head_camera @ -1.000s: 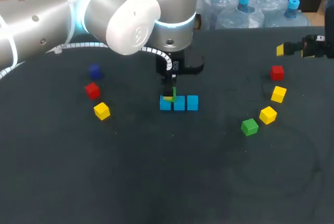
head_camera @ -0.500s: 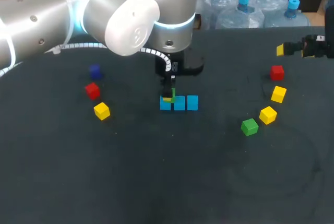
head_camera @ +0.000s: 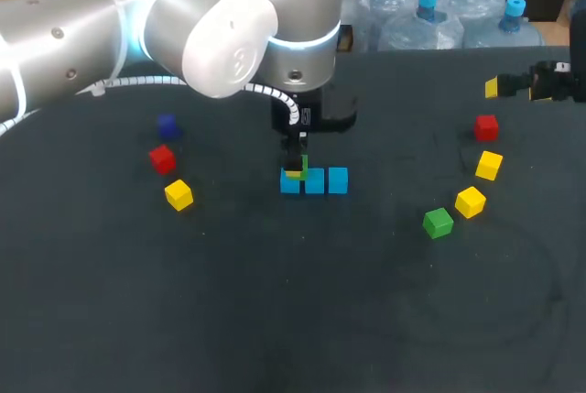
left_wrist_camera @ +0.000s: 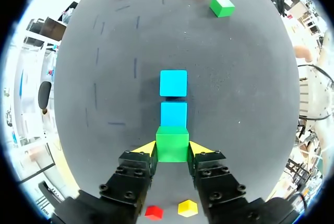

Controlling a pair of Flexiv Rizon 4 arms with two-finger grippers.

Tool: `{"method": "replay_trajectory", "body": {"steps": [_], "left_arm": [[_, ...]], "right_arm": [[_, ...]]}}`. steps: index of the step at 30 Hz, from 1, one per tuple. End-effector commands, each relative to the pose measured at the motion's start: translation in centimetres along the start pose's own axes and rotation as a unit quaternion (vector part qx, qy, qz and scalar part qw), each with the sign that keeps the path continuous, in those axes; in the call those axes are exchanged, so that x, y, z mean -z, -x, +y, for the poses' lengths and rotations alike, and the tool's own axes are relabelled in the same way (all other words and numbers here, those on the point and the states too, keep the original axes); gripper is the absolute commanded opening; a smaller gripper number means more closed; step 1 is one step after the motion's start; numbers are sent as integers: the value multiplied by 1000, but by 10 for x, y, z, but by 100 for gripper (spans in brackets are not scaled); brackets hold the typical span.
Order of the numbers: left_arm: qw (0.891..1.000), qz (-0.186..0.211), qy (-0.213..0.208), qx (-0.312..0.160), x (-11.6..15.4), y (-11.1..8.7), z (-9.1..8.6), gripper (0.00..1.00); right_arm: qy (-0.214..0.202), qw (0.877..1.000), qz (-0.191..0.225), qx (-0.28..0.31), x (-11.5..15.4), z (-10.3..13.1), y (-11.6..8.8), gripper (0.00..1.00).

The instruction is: Place the blue cubes, place green cubes on the blue cubes, place the yellow cubes on the green cubes, then place the red cubes on the yellow cubes, and place purple cube on the red cubes.

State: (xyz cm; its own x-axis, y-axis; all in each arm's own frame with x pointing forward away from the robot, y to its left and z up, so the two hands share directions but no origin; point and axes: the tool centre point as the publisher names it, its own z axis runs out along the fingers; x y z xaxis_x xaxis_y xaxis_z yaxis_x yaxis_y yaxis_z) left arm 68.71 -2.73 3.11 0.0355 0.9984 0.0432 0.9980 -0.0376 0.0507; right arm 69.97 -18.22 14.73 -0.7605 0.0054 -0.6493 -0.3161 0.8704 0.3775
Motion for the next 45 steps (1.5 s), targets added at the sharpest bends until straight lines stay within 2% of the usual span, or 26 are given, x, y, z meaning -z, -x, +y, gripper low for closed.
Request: {"method": "replay_trajectory", "body": {"steps": [1, 27, 30, 32, 33, 34, 35, 45], "left_arm": [[1000, -1, -1, -1, 0, 0, 1, 0], [1000, 0, -3, -2, -2, 2, 1, 2], [1000, 0, -4, -2, -2, 1, 1, 23], [1000, -2, -5, -3, -2, 1, 1, 43], [1000, -3, -6, -3, -2, 1, 1, 60], [1000, -5, -7, -3, -2, 1, 1, 97], [1000, -6, -8, -3, -2, 1, 1, 100], [1000, -19, -12, 0, 3, 0, 1, 100]], "right_arm": [[-1, 1000, 0, 0, 1, 0, 0, 100], [-1, 1000, 0, 0, 1, 0, 0, 100], [-1, 1000, 0, 0, 1, 0, 0, 100], [-1, 1000, 0, 0, 1, 0, 0, 100], [-1, 1000, 0, 0, 1, 0, 0, 100], [-1, 1000, 0, 0, 1, 0, 0, 100], [-1, 1000, 0, 0, 1, 0, 0, 100], [-1, 1000, 0, 0, 1, 0, 0, 100]]}}
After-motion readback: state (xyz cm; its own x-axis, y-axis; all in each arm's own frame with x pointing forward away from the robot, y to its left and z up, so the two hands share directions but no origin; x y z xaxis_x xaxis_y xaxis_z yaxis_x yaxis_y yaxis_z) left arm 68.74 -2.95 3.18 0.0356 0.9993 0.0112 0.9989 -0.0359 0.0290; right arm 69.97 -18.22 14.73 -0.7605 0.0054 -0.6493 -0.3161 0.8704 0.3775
